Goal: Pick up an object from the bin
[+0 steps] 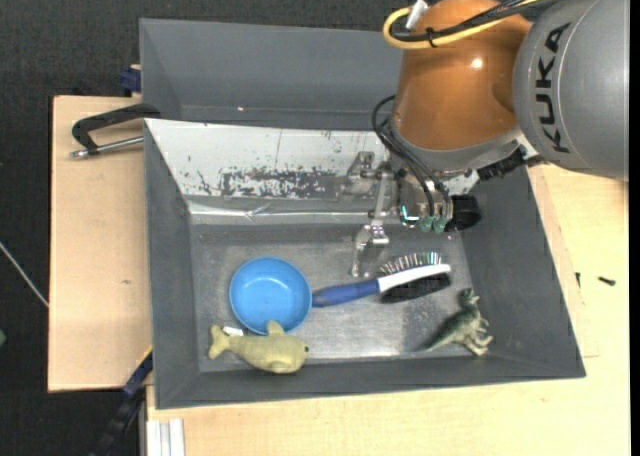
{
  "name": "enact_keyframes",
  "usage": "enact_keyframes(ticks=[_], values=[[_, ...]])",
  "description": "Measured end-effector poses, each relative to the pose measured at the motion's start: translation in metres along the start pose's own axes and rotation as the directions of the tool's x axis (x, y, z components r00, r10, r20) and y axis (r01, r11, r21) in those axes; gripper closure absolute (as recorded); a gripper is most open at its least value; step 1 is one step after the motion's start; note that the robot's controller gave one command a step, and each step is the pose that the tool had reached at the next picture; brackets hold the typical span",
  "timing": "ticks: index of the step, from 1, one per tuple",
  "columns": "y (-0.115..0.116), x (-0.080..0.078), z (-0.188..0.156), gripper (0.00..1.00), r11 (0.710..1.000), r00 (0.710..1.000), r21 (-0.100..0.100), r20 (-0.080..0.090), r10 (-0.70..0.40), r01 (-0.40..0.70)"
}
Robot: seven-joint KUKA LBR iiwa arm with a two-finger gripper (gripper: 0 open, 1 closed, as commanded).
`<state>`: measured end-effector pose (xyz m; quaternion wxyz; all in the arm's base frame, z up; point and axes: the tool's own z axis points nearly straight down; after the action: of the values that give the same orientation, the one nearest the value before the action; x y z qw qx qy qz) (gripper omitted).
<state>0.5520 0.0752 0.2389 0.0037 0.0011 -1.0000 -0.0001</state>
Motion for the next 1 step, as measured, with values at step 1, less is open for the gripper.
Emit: enact_keyframes(ticks=[1], values=[[-0.0213, 0.0299, 0.1311, 0.00, 0.954, 0.954, 0.000, 0.001, -0.300, 0.300]])
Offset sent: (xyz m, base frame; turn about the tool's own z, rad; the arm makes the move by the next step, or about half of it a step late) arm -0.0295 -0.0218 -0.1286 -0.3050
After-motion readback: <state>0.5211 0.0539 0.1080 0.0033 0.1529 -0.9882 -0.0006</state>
